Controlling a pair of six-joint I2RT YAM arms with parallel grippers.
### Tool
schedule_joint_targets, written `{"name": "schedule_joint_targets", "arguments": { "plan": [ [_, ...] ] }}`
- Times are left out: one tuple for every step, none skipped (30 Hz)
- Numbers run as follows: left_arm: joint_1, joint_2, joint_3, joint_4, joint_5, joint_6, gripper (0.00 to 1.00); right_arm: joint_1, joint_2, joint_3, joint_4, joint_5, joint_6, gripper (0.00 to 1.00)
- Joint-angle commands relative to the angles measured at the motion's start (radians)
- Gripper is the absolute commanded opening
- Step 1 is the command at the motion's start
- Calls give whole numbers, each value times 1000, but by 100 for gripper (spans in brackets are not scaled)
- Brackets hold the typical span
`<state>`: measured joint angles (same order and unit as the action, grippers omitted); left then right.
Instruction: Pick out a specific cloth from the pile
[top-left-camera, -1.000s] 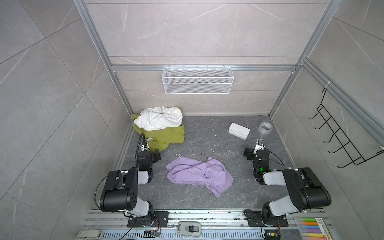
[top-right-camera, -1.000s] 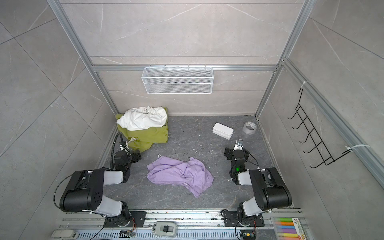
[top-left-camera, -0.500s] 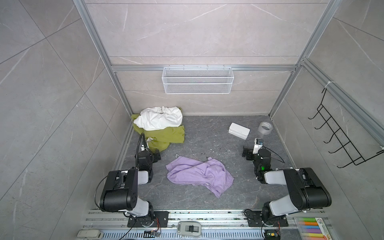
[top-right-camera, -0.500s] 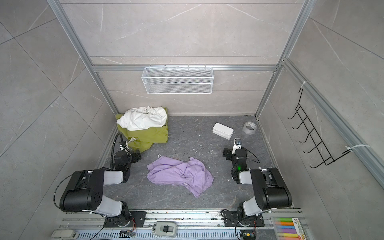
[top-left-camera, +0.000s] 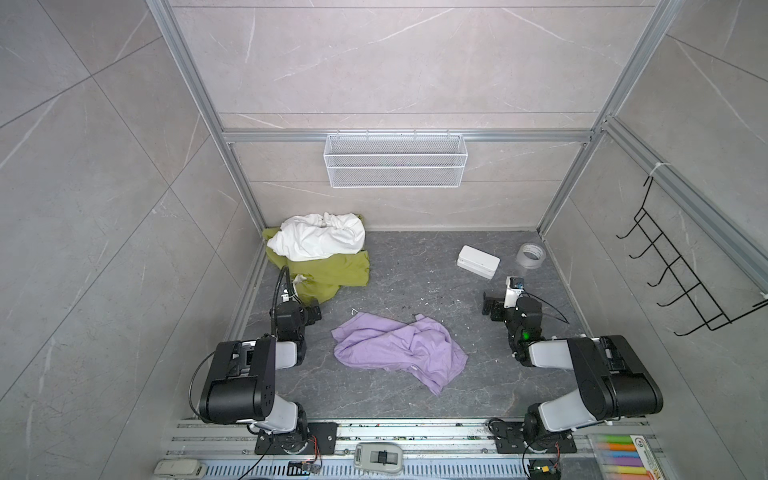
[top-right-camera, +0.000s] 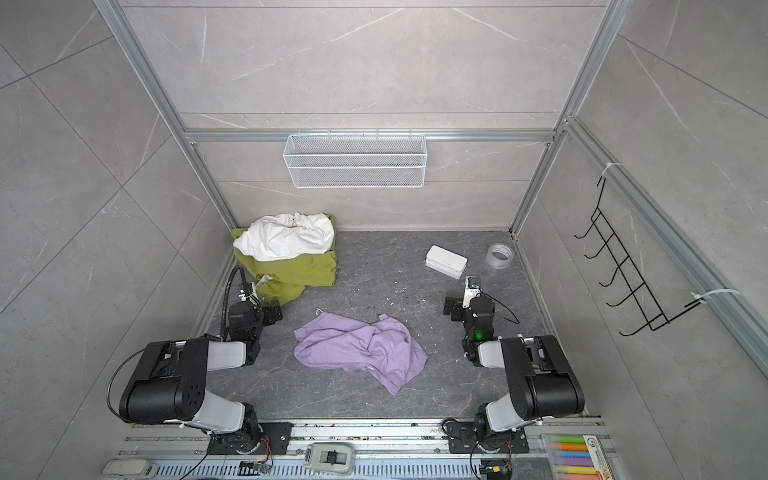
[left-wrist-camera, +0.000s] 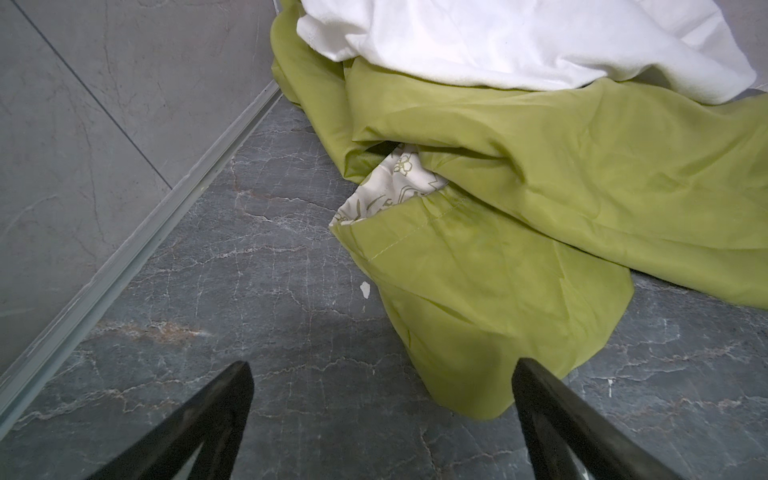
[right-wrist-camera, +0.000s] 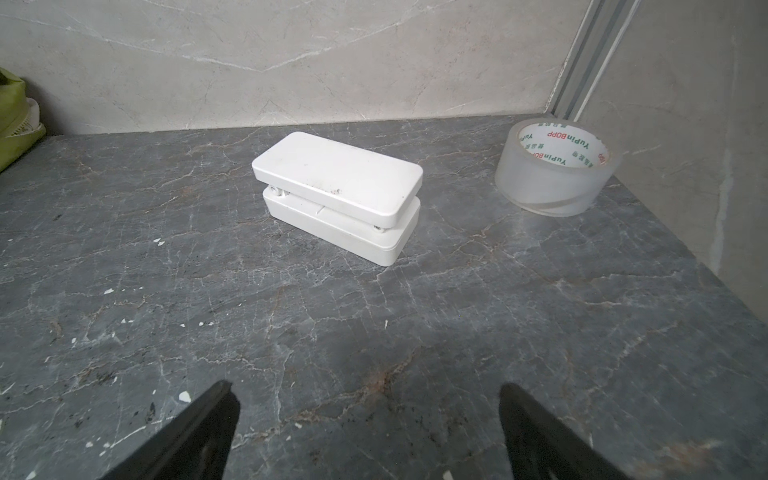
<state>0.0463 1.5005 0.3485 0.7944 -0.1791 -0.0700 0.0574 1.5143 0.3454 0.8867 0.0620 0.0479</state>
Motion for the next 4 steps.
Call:
{"name": "schedule_joint_targets", "arguments": {
  "plan": [
    [1,-1,9,55,7,22,100,-6,8,22,-11,-16,-15,99],
    [2,-2,9,57,7,24,100,-7,8,22,-9,-21,-14,99],
    [1,-3,7,59,7,23,100,-9,7,20,-6,-23,-13,99],
    [1,-3,6,60,6,23,100,-11,7,18,-5,-24,-13,99]
  ]
}}
